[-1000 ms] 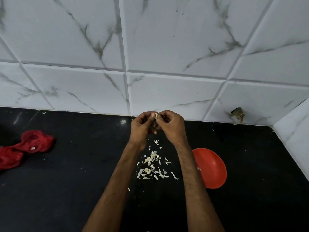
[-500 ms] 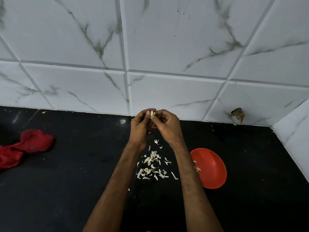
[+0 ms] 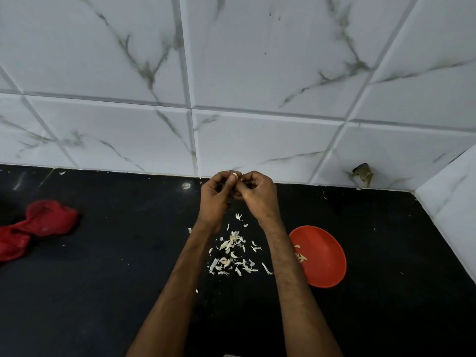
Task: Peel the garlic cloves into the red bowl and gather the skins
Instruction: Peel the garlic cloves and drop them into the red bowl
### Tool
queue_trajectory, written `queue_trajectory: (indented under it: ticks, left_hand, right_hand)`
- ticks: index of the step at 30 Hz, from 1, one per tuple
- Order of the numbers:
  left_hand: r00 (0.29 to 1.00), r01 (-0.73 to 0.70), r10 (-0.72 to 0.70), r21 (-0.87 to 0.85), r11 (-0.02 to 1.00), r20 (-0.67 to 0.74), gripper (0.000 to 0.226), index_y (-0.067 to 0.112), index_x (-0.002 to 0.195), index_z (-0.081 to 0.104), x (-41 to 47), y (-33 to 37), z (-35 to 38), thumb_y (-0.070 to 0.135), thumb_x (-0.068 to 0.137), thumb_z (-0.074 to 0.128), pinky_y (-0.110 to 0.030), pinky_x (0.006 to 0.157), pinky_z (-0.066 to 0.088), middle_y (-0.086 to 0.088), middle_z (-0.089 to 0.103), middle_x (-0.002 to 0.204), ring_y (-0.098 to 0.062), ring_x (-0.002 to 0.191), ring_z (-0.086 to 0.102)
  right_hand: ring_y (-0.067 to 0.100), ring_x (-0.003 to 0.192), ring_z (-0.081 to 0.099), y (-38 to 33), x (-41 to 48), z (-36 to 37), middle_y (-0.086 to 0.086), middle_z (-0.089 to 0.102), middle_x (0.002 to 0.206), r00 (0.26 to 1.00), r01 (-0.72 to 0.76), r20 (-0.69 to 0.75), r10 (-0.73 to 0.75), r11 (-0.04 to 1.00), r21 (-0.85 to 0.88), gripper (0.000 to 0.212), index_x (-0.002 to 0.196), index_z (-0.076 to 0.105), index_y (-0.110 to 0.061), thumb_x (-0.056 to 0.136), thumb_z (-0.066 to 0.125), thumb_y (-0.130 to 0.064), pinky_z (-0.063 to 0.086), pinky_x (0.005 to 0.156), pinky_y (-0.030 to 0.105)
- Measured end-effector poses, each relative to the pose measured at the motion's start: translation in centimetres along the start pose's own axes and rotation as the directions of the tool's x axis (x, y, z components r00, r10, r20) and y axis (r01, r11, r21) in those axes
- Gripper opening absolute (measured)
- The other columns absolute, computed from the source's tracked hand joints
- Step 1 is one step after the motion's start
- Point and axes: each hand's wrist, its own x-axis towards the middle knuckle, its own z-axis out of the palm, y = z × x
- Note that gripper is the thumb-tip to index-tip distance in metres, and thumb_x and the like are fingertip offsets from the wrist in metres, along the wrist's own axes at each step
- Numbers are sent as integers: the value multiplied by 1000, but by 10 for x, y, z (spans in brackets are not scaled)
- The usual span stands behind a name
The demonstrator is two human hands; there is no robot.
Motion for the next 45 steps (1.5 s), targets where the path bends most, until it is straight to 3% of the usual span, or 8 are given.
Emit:
queue_trajectory:
  ticks: [10,15,19,23,26,29,36,45]
  left_hand:
    - [955,254,-202,246,936,-216,11,9,90,70,-14,-86,-36,9,83,78,-22,42,44,-3,70,76,-5,51,57]
    - [956,273,-199,400,875,-217,16,11,81,74,-28,-113,-43,11,73,87,-24,67,54,-4,75,79,-8,68,67]
    - [955,278,-182,489,827,-234,22,13,76,70,-37,-119,-41,17,69,91,-21,65,54,3,73,76,-4,67,66]
    - [969,238,-164,523,819,-185,17,12,76,72,-36,-122,-32,15,72,88,-18,67,52,2,73,77,-6,70,67]
    - [988,150,-149,523,839,-44,12,11,79,73,-33,-120,-6,7,76,84,-20,70,53,1,74,77,-1,70,68]
    - [984,60,-144,563,824,106,8,7,83,75,-34,-123,32,3,79,79,-22,73,54,1,74,79,-3,72,68]
    - [912,11,-280,665,747,300,5,14,89,74,-52,-161,93,14,85,75,-27,77,51,3,73,85,-11,81,66]
    - [958,210,-282,559,802,45,9,18,92,72,-62,-171,94,21,95,64,-34,82,56,3,73,86,-16,86,70]
  right_hand:
    - [20,77,74,138,-23,-10,5,75,79,899,-406,21,438,850,-336,17,83,75,-13,96,65,-14,62,80,45]
    - [23,77,73,152,-44,-6,6,74,80,919,-381,-41,391,859,-341,18,79,72,-15,83,75,2,62,77,38]
    - [13,80,69,154,-47,-5,3,75,88,925,-367,-72,373,833,-413,9,92,76,-9,91,70,-15,56,79,28]
    - [21,90,73,146,-44,-9,11,75,95,830,-548,-51,555,829,114,35,104,71,-5,105,48,-30,60,86,39]
    - [21,95,69,130,-42,-23,14,71,103,798,-529,111,592,602,598,48,113,65,-2,108,36,-39,57,80,30]
    - [22,95,68,120,-40,-50,16,68,110,823,-404,107,558,441,802,55,108,64,0,108,28,-43,58,71,25]
    - [32,136,48,119,-62,-122,22,53,143,772,-293,-27,635,393,872,66,139,48,7,108,23,-46,42,109,38]
    - [31,148,30,129,-81,-151,15,31,160,653,-474,-58,756,467,746,78,154,31,-6,102,26,-64,23,119,45]
